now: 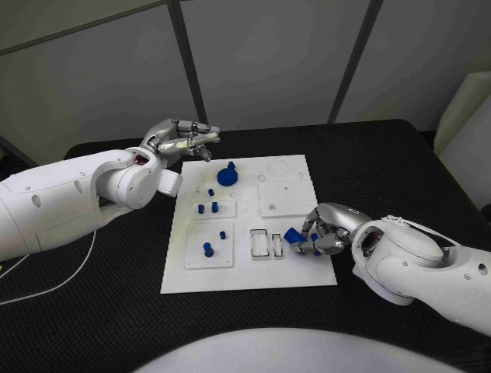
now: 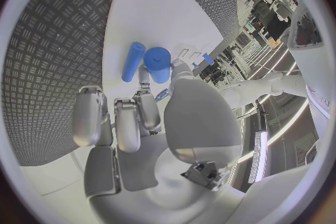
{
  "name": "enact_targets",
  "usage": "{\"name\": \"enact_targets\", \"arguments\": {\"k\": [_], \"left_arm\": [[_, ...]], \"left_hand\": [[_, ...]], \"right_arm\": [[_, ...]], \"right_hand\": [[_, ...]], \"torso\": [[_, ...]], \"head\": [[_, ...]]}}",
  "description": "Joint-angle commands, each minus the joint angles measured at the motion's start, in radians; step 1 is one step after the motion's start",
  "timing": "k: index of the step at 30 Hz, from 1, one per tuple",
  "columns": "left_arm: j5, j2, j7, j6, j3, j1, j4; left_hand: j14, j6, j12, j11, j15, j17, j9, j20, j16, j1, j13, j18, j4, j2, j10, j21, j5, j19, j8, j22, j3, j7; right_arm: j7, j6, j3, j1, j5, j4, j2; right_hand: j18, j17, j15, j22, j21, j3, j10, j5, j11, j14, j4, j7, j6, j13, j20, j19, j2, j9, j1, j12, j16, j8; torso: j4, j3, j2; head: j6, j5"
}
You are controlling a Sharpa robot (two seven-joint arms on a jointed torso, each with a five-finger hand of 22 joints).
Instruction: Assemble the parts on the task board
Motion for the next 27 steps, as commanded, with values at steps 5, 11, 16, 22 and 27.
{"name": "enact_targets", "arguments": {"k": [5,11,16,22,27], "left_arm": [[0.006,-0.001,0.005,0.011,0.001,0.001,0.004],[0.006,-0.003,0.005,0.01,0.001,0.001,0.005],[0.006,-0.005,0.006,0.01,0.001,0.001,0.007],[0.006,-0.007,0.006,0.009,0.001,0.001,0.008],[0.006,-0.007,0.006,0.009,0.001,0.001,0.008]], "left_hand": [[-0.007,0.005,0.006,0.0,0.0,-0.001,-0.001,0.0,-0.006,-0.002,0.001,-0.019,-0.001,0.006,-0.008,-0.003,-0.003,-0.005,0.005,-0.001,-0.004,0.001],[-0.007,0.005,0.006,0.0,0.0,-0.001,-0.001,0.0,-0.006,-0.002,0.001,-0.019,-0.001,0.006,-0.008,-0.003,-0.003,-0.005,0.005,-0.001,-0.004,0.001],[-0.007,0.005,0.006,0.0,0.0,-0.001,-0.001,0.0,-0.006,-0.002,0.001,-0.019,-0.001,0.006,-0.008,-0.003,-0.003,-0.005,0.005,-0.001,-0.004,0.001],[-0.007,0.005,0.006,0.0,0.0,-0.001,-0.001,0.0,-0.006,-0.002,0.001,-0.019,-0.001,0.006,-0.008,-0.003,-0.003,-0.005,0.005,-0.001,-0.004,0.001],[-0.007,0.005,0.006,0.0,0.0,-0.001,-0.001,0.0,-0.006,-0.002,0.001,-0.019,-0.001,0.006,-0.008,-0.003,-0.003,-0.005,0.005,-0.001,-0.004,0.001]], "right_arm": [[-0.013,0.025,-0.002,-0.012,-0.026,-0.01,0.015],[-0.022,0.008,-0.002,-0.015,-0.031,-0.011,0.017],[-0.026,-0.052,-0.002,-0.016,-0.036,0.002,0.011],[-0.015,-0.165,-0.001,-0.016,-0.016,0.041,-0.007],[-0.003,-0.224,0.0,-0.016,0.01,0.076,-0.015]], "right_hand": [[-0.012,0.161,0.002,0.017,0.004,-0.008,0.005,0.003,0.0,0.084,-0.002,-0.003,-0.009,0.006,0.0,0.01,0.02,0.005,0.01,0.005,0.007,0.01],[-0.012,0.165,0.0,0.021,0.006,-0.01,0.008,0.022,-0.002,0.085,-0.003,-0.005,-0.01,0.014,-0.001,0.012,0.037,0.014,0.027,0.007,0.009,0.022],[-0.014,0.17,-0.004,0.028,0.011,-0.009,0.018,0.068,-0.006,0.086,-0.005,-0.01,-0.002,0.029,-0.004,0.017,0.058,0.024,0.048,0.015,0.011,0.036],[-0.018,0.183,-0.008,0.049,0.025,-0.01,0.029,0.123,-0.012,0.088,-0.006,-0.016,0.008,0.045,-0.008,0.03,0.07,0.032,0.071,0.023,0.016,0.043],[-0.02,0.188,-0.012,0.058,0.031,-0.011,0.041,0.145,-0.017,0.089,-0.004,-0.022,0.02,0.062,-0.011,0.036,0.079,0.038,0.077,0.035,0.018,0.048]], "torso": [[-0.0003,0.0001,0.0],[-0.0005,-0.0005,0.0],[-0.0011,0.0008,0.0],[-0.0004,-0.001,-0.001],[0.0008,-0.0022,-0.001]], "head": [[-0.001,0.0],[-0.001,0.001],[0.001,0.002],[0.003,0.002],[0.004,0.002]]}}
